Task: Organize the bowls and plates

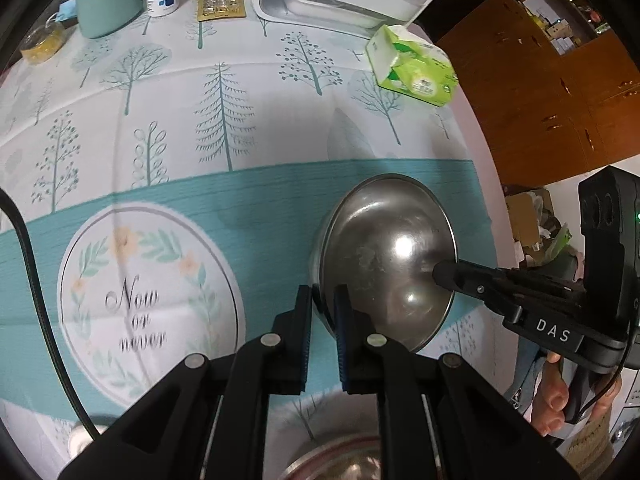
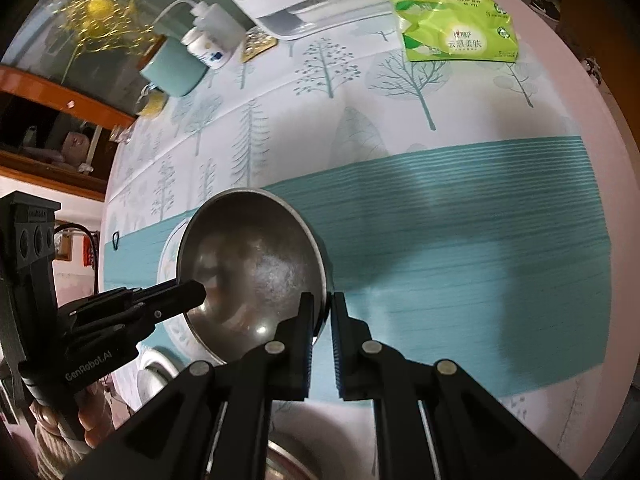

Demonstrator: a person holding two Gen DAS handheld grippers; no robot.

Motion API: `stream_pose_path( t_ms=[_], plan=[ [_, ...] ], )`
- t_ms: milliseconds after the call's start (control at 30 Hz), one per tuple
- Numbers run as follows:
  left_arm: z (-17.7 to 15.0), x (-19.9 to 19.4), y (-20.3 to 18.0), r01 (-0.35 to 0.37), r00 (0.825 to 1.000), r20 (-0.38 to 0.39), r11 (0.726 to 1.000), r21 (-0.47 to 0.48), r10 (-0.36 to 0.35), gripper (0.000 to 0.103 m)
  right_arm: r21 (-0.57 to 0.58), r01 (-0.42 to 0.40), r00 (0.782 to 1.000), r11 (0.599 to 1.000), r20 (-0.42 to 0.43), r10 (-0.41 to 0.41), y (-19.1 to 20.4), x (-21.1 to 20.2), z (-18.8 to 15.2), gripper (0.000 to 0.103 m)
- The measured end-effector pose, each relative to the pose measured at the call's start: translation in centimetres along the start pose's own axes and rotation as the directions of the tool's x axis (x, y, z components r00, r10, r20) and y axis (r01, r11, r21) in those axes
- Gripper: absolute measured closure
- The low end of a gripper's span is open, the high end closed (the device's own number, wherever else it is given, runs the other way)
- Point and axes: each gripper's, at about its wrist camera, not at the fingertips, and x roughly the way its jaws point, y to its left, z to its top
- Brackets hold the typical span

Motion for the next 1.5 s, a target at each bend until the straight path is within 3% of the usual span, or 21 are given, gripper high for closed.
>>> stream_pose_path(
  t_ms=[433,800,1033,1400,1500],
  plan=[
    [-9.4,-5.3,-1.9,0.007,1.0,0.015,1.0,-0.03,-0.007,0.094,-0.114,-0.006,1.0,0.993,-0.001,0.006,2.9,-4.8,-7.7,0.094],
    [-19.5,-3.3,-1.9,-0.028,0.998,-0.051,0.993,-0.112,0.022,0.094,-0.169,-0.027,0.994,0.985,-0.105,0.01,3.1,-3.1,-15.7,0.094],
    [-22.4,-2.6,-1.6,-0.048,0.997,-0.059,0.987,-0.151,0.039,0.094,-0.212,-0.022,0.989,0.977,-0.145,-0.009,3.6,-2.0,-18.2,0.095],
    [-23.1,-1.7,-1.0,-0.071,0.996,-0.07,0.983,-0.167,0.061,0.093,-0.26,0.013,0.981,0.966,-0.184,-0.063,4.1,0.2,-19.4,0.095],
    [-23.0,-1.7,-0.9,-0.089,0.995,-0.068,0.984,-0.154,0.079,0.083,-0.275,0.029,0.98,0.961,-0.18,-0.081,4.4,0.4,-19.4,0.091]
  ],
)
